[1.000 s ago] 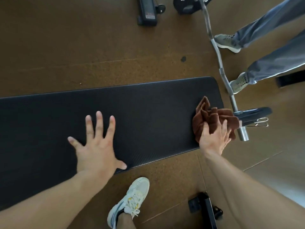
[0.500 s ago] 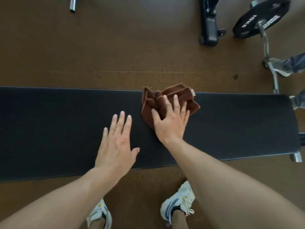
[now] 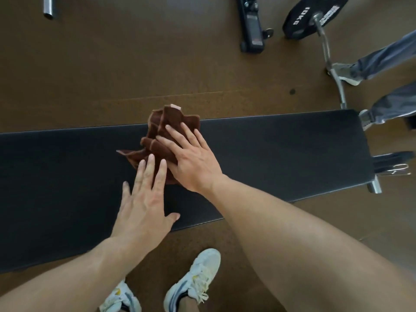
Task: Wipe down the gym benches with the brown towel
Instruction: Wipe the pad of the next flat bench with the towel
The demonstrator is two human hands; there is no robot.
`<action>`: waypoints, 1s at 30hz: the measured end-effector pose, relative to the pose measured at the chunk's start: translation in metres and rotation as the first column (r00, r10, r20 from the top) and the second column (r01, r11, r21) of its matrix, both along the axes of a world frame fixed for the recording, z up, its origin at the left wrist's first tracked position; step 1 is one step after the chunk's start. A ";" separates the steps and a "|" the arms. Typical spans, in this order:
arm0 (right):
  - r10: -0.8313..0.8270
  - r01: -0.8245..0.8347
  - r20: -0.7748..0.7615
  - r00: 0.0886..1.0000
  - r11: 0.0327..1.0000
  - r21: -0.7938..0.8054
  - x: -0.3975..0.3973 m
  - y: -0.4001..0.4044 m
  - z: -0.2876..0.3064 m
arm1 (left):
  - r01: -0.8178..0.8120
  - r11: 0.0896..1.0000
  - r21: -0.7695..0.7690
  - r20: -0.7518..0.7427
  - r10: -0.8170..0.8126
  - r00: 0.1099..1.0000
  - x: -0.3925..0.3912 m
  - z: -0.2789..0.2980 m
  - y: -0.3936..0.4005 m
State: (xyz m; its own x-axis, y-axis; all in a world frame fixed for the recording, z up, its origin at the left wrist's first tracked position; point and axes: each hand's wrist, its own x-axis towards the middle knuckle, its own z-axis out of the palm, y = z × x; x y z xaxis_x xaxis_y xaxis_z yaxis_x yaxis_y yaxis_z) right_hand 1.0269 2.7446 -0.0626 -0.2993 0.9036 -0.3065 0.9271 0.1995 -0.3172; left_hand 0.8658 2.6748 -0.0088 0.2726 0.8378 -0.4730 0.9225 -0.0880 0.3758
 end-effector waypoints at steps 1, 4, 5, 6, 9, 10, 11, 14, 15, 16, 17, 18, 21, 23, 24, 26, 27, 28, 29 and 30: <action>-0.041 0.041 0.005 0.999 0.999 0.000 0.020 0.001 -0.001 | 0.025 1.000 -0.007 0.002 -0.025 1.000 0.018 0.000 0.002; -0.168 0.168 0.016 0.986 0.986 0.001 0.087 -0.003 -0.001 | 0.110 0.994 -0.028 -0.030 -0.111 0.993 0.070 -0.002 0.007; -0.209 0.209 0.021 0.978 0.978 -0.001 0.111 -0.006 -0.001 | 0.136 0.990 -0.035 -0.058 -0.138 0.989 0.087 -0.002 0.008; -0.249 0.249 0.031 0.968 0.968 -0.004 0.136 -0.010 -0.001 | 0.158 0.986 -0.043 -0.085 -0.161 0.983 0.103 -0.003 0.010; -0.401 0.404 0.082 0.912 0.915 -0.019 0.218 -0.030 0.004 | 0.218 0.974 -0.064 -0.162 -0.226 0.961 0.146 -0.005 0.016; -0.465 0.470 0.102 0.879 0.882 -0.026 0.249 -0.040 0.006 | 0.238 0.969 -0.072 -0.179 -0.247 0.952 0.159 -0.006 0.018; -0.528 0.534 0.121 0.841 0.845 -0.030 0.281 -0.051 0.008 | 0.252 0.964 -0.087 -0.193 -0.264 0.945 0.170 -0.008 0.019; -0.695 0.707 0.166 0.699 0.707 -0.018 0.373 -0.087 0.013 | 0.274 0.955 -0.110 -0.249 -0.294 0.923 0.194 -0.017 0.017; -0.739 0.751 0.170 0.652 0.660 -0.014 0.397 -0.097 0.015 | 0.273 0.957 -0.102 -0.274 -0.291 0.917 0.197 -0.020 0.015; -0.774 0.787 0.170 0.610 0.617 -0.016 0.415 -0.106 0.016 | 0.270 0.958 -0.097 -0.292 -0.286 0.912 0.198 -0.021 0.015; -0.802 0.815 0.167 0.574 0.579 -0.021 0.427 -0.113 0.016 | 0.269 0.958 -0.096 -0.299 -0.286 0.910 0.199 -0.022 0.015; -0.826 0.837 0.155 0.542 0.546 -0.023 0.432 -0.119 0.015 | 0.271 0.958 -0.096 -0.302 -0.288 0.909 0.199 -0.022 0.015; -0.899 0.899 0.062 0.434 0.436 0.037 0.424 -0.125 0.006 | 0.284 0.955 -0.083 -0.314 -0.295 0.902 0.199 -0.022 0.015; -0.943 0.940 0.006 0.334 0.333 0.074 0.407 -0.126 0.002 | 0.280 0.956 -0.085 -0.309 -0.293 0.905 0.200 -0.021 0.014; -0.960 0.958 -0.020 0.279 0.277 0.079 0.396 -0.128 0.001 | 0.281 0.956 -0.080 -0.305 -0.292 0.906 0.200 -0.022 0.013; -0.976 0.977 -0.061 0.209 0.205 0.065 0.369 -0.129 -0.001 | 0.289 0.955 -0.062 -0.304 -0.294 0.906 0.198 -0.024 0.011; -0.974 0.975 -0.064 0.215 0.211 0.062 0.353 -0.128 0.000 | 0.290 0.955 -0.054 -0.297 -0.293 0.909 0.197 -0.025 0.010; -0.967 0.968 -0.059 0.246 0.242 0.066 0.335 -0.127 0.000 | 0.288 0.956 -0.047 -0.280 -0.290 0.915 0.196 -0.025 0.009; -0.956 0.956 -0.057 0.287 0.283 0.076 0.315 -0.125 -0.001 | 0.287 0.957 -0.036 -0.248 -0.287 0.925 0.193 -0.026 0.007; -0.943 0.943 -0.059 0.327 0.322 0.084 0.295 -0.122 -0.001 | 0.288 0.958 -0.017 -0.204 -0.285 0.937 0.189 -0.026 0.005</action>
State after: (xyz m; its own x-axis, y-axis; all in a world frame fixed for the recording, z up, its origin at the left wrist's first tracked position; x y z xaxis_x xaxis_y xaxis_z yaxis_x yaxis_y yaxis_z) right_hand 1.3220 2.6229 -0.0632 0.7728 0.5985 -0.2109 0.5105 -0.7838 -0.3537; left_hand 1.0549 2.6798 -0.0350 0.4020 0.7448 -0.5326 0.9138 -0.3634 0.1816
